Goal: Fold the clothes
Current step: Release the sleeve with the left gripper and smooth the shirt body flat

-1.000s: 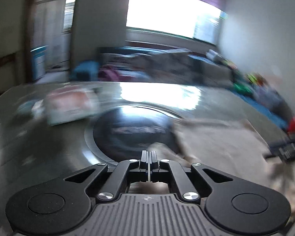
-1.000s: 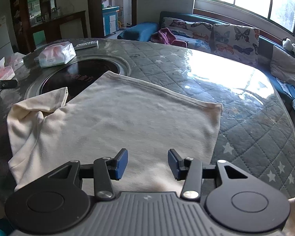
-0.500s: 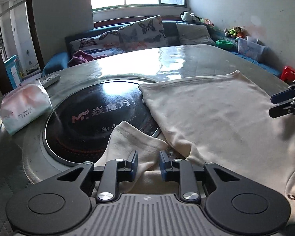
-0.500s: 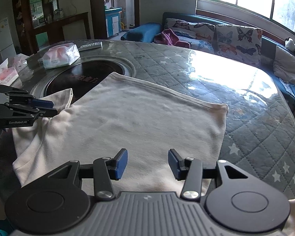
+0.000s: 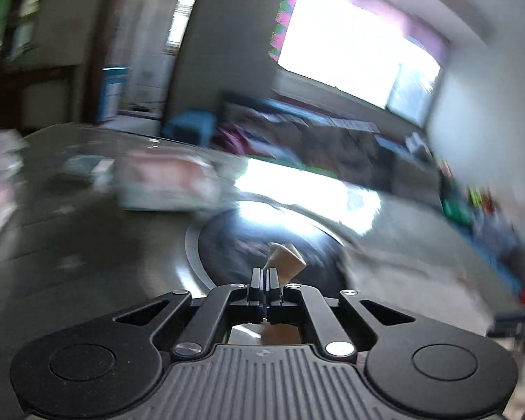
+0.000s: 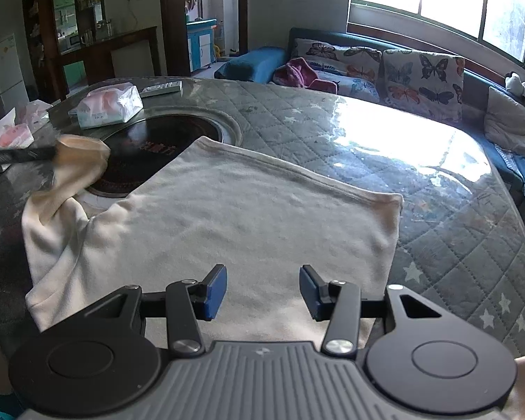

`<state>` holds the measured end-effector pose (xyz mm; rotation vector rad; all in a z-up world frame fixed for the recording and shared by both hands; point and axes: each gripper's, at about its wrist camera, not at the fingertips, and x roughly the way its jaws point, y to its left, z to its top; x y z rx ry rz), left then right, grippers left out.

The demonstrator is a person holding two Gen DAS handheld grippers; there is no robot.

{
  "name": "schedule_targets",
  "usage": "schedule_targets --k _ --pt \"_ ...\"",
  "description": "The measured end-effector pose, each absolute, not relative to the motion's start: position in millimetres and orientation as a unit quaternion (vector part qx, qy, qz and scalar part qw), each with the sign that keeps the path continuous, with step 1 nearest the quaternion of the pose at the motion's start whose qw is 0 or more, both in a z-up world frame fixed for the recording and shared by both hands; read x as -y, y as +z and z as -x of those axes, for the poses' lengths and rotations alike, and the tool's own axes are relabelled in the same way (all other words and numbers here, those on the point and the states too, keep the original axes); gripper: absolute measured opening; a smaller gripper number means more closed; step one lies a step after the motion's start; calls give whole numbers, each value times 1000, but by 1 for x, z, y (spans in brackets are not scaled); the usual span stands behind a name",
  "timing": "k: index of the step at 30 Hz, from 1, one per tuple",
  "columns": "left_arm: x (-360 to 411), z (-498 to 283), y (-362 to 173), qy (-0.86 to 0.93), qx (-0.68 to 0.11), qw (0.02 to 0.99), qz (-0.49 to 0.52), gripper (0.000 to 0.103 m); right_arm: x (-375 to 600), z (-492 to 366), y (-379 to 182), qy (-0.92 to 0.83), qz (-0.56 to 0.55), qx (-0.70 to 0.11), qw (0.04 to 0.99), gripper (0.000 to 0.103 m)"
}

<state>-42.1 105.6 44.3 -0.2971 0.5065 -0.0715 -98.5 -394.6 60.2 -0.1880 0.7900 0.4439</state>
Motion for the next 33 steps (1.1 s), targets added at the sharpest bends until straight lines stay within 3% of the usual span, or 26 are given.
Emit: schedule_targets --k 5,13,22,33 --pt "-150 65 34 42 -259 949 173 1 392 99 58 219 96 -384 892 47" --pt "-161 68 16 96 -305 934 157 2 389 98 54 222 102 -391 887 47" --pt "-100 53 26 -11 -310 946 96 4 395 85 47 208 98 -398 888 47" --pt "-98 35 14 20 -348 935 63 5 413 68 30 190 80 -419 884 47"
